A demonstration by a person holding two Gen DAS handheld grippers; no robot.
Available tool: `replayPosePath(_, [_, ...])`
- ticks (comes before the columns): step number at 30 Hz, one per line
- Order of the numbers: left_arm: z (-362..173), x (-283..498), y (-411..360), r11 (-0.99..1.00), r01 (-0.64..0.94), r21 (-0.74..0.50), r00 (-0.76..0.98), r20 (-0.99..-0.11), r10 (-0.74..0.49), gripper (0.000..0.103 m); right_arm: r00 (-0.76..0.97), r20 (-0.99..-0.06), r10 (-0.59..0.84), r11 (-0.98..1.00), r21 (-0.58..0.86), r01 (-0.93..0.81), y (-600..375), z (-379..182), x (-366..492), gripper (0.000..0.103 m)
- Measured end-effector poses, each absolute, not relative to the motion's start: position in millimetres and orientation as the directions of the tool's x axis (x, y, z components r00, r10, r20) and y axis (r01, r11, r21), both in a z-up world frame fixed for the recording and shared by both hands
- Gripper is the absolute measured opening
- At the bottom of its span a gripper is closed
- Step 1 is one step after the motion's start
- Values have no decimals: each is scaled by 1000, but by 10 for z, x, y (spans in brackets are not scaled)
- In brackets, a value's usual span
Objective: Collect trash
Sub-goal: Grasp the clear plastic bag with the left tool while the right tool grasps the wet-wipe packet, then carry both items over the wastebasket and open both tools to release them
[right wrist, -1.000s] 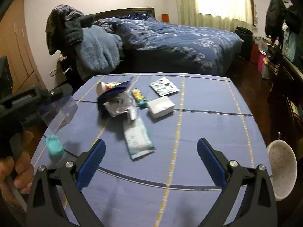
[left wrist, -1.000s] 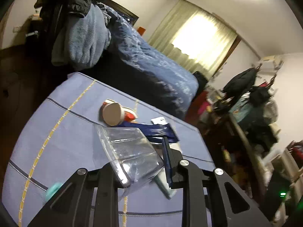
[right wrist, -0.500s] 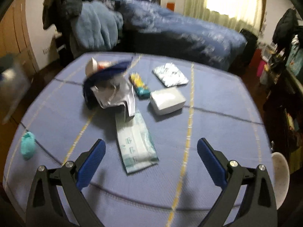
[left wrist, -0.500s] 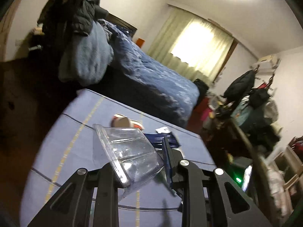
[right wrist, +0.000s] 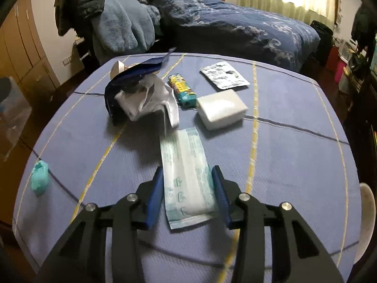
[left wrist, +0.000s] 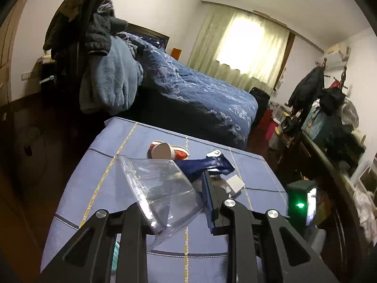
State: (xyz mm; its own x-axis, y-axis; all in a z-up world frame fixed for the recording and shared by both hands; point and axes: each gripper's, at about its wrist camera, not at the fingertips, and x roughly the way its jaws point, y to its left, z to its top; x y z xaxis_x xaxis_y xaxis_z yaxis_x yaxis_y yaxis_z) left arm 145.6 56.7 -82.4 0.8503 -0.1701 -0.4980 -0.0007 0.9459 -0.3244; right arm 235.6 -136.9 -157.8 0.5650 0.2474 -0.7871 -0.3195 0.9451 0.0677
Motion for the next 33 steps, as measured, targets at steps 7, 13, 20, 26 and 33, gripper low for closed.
replayPosePath(7, [-800,1448,361,948,24,-317,842,-505,-191,25,586,-761,278,950,128,-285,-1708,-1451,2111,42])
replayPosePath(13, [-778,1469,-12,958,80,-275,827,-519,-218,25,618,-727,298,952,184,-243,-2076,-1353,1845,43])
replayPosePath(20, [-779,1536,-587,957,177,-229,798,-536,-276,25,651,-707,278,959,237,-152,-2589,-1330,1636,43])
replayPosePath(26, [-799,1604,-1138,944,276,-179,768,-551,-328,25,690,-689,222,965,257,-54,-3092,-1308,1432,43])
replayPosePath(33, [-851,1688,-1700,916,373,-147,727,-567,-387,25,716,-683,145,963,263,56,-3620,-1325,1227,43])
